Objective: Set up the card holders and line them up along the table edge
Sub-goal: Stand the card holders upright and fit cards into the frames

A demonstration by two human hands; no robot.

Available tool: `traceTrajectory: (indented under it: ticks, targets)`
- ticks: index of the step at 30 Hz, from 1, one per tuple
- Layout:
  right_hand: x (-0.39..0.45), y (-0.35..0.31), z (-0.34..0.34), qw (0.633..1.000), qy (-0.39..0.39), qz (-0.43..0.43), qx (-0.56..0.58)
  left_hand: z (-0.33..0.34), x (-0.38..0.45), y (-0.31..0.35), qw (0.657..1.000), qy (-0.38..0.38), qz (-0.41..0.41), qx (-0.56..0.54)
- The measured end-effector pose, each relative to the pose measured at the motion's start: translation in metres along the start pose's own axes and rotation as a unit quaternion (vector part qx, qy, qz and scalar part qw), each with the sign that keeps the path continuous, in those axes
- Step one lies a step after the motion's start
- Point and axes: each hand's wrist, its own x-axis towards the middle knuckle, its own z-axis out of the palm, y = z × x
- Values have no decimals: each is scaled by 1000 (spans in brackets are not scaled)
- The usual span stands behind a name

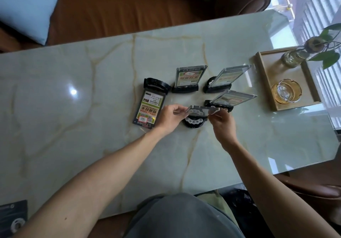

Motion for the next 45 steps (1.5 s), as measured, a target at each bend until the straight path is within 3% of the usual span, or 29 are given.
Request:
traceTrajectory:
  ticks: [5,10,14,18,25,30,35,45]
  targets:
    - [-10,4,20,994,-17,90,64,-25,4,-18,997,68,-29,29]
    - [-34,0,63,974,-181,123,53,-73,7,-41,970,215,-105,48]
    - [-34,-24,104,963,-229,128,68,-102,6,-63,965,202,-158,52]
    - [-27,-41,134,930,-267,209,141,-108,0,-79,970,143,-194,38]
    - [-22,-47,155,924,-242,263,132,-108,-13,-81,972,100,-206,53]
    - [-20,-57,138,969,-160,157,103,-117,-27,-65,979,108,-164,-49]
    - [-15,-100,112,968,-172,73,165,-125,-25,-28,974,130,-111,-148]
    - [-32,-128,93,949,-177,94,243,-132,-38,3,968,144,-116,-172]
